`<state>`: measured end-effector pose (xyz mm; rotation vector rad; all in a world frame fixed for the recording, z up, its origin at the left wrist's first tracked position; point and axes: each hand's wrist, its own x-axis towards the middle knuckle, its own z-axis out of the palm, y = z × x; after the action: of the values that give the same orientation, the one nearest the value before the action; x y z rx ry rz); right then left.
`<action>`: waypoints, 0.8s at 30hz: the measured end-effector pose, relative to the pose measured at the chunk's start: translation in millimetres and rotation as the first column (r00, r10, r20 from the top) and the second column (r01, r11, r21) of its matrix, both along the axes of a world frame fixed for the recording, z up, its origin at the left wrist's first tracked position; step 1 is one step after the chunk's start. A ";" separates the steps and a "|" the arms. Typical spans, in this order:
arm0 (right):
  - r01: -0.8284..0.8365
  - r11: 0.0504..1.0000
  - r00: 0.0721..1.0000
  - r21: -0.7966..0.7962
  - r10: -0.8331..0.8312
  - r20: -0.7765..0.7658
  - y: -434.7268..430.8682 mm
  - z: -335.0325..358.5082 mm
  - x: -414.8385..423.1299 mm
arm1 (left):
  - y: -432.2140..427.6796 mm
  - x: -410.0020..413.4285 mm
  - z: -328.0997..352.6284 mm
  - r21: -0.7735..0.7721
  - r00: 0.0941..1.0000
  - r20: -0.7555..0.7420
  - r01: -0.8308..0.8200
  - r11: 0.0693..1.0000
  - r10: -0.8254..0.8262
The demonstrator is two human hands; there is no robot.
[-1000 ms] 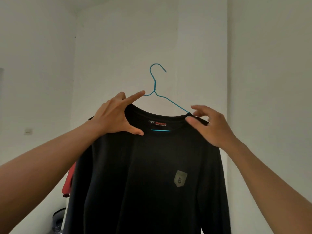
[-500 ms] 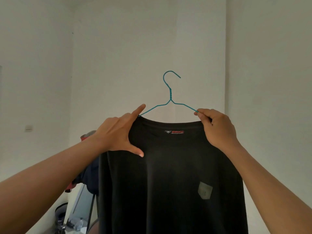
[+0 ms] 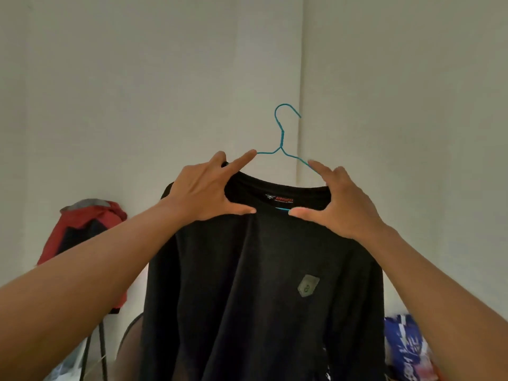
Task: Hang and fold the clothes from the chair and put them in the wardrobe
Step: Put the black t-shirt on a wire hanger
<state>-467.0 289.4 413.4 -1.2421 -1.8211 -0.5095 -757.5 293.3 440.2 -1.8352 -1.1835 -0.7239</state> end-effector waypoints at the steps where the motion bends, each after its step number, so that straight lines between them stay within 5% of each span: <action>1: 0.066 0.998 0.996 -0.003 -0.066 0.060 -25.2 -2.6 2.0 | -13.6 3.4 -2.1 -0.015 1.000 -0.005 0.030 0.999 -0.030; 13: 0.418 0.908 0.900 -0.010 -0.413 0.141 -208.7 -0.1 86.5 | -120.8 119.0 9.1 -0.048 0.954 -0.054 0.292 0.955 -0.294; 24: 0.586 0.798 0.802 -0.142 -0.596 -0.033 -288.5 -39.9 233.8 | -155.2 309.2 -6.9 -0.093 0.848 -0.142 0.502 0.860 -0.511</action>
<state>-233.2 0.9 373.5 -1.9091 -1.3860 -0.6820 -448.3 138.0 433.3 -2.2364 -0.6100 -0.8151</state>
